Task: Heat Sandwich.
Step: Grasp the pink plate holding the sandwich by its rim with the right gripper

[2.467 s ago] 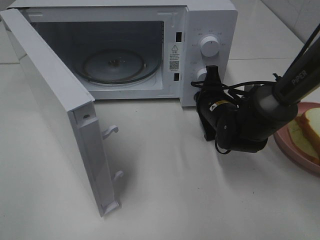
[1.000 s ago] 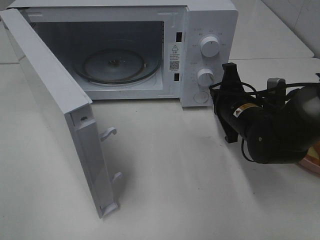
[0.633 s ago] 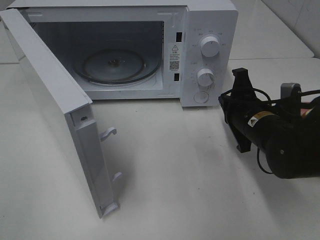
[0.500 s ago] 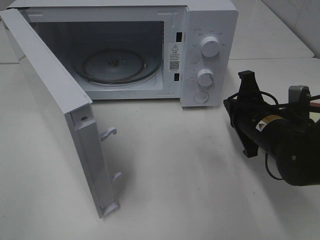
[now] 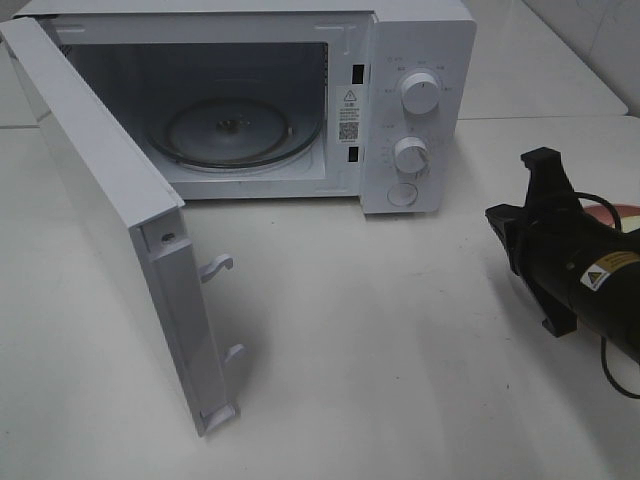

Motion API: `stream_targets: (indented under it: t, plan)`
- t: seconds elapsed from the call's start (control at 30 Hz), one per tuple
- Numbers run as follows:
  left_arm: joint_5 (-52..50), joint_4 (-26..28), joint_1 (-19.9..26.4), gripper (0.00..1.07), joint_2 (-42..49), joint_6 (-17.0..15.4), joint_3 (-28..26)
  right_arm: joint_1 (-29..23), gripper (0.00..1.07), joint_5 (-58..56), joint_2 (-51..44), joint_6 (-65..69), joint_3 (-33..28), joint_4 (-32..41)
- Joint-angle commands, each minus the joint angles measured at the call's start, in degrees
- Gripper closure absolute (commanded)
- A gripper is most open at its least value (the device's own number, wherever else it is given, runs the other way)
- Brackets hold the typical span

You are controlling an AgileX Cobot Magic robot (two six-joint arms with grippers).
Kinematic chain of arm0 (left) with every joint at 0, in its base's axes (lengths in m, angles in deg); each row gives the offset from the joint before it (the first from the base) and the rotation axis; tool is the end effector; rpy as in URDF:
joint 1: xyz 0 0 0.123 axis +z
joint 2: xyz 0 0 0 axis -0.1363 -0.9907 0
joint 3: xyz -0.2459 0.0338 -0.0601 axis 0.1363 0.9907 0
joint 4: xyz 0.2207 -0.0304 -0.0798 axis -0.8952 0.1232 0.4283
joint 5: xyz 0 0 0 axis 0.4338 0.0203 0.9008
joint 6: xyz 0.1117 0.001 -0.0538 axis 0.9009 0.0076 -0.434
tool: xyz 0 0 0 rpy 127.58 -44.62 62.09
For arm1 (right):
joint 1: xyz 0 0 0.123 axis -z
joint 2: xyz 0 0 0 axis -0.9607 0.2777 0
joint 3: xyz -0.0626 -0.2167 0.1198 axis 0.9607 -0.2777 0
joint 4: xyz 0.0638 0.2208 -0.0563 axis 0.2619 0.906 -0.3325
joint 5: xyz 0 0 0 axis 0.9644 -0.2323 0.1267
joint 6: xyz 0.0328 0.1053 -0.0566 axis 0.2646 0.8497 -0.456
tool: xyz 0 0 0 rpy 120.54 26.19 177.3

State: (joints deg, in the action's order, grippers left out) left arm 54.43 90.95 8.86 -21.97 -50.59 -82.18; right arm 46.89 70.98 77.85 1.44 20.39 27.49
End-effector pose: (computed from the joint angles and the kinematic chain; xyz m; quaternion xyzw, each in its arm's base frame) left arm 0.0375 -0.0099 0.2577 0.0071 0.8520 -0.0359 0.5222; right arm 0.2486 0.0846 0.1138 0.4281 0.6641 0.4072 0.4582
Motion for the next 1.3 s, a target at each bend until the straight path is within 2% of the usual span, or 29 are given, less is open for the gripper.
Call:
stream_targets:
  t: [0.03,0.1,0.57,0.73,0.8,0.87,0.97,1.03,1.07,1.13,1.2,1.23,1.3]
  plan:
    - [-0.74,0.17,0.06,0.34,0.23,-0.29,0.06,0.11,1.06,0.74,-2.75,-3.04,-1.55,-3.72]
    - [-0.74,0.17,0.06,0.34,0.23,-0.29,0.06,0.11,1.06,0.74,-4.98,-5.67,-2.46,-5.56]
    - [-0.74,0.17,0.06,0.34,0.23,-0.29,0.06,0.11,1.07,-2.23,-14.44,-32.49,-2.41,-5.56]
    - [-0.74,0.17,0.06,0.34,0.23,-0.29,0.06,0.11,1.07,-7.68,-17.25,-41.88,-1.26,-5.61]
    - [-0.74,0.17,0.06,0.34,0.23,-0.29,0.06,0.11,1.07,-16.9,-19.65,-49.62,1.89,-5.73]
    - [-0.74,0.17,0.06,0.34,0.23,-0.29,0.06,0.11,1.07,-19.94,-20.4,-52.14,3.15,-5.73]
    - [-0.74,0.17,0.06,0.34,0.23,-0.29,0.06,0.11,1.07,-36.5,-23.2,-64.0,10.54,-5.61]
    - [-0.74,0.17,0.06,0.34,0.23,-0.29,0.06,0.11,1.07,-40.91,-23.49,-65.89,12.09,-5.56]
    - [-0.74,0.17,0.06,0.34,0.23,-0.29,0.06,0.11,1.07,-48.64,-23.66,-69.9,15.64,-5.56]
    - [-0.74,0.17,0.06,0.34,0.23,-0.29,0.06,0.11,1.07,-57.01,-23.61,-72.77,19.37,-5.73]
    - [-0.74,0.17,0.06,0.34,0.23,-0.29,0.06,0.11,1.07,-60.1,-23.61,-74.2,21.03,-5.84]
    - [-0.74,0.17,0.06,0.34,0.23,-0.29,0.06,0.29,1.07,-66.58,-23.61,-75.92,23.66,-6.99]
    - [-0.74,0.17,0.06,0.34,0.23,-0.29,0.06,0.29,1.07,-72.42,-23.61,-76.26,26.36,-9.97]
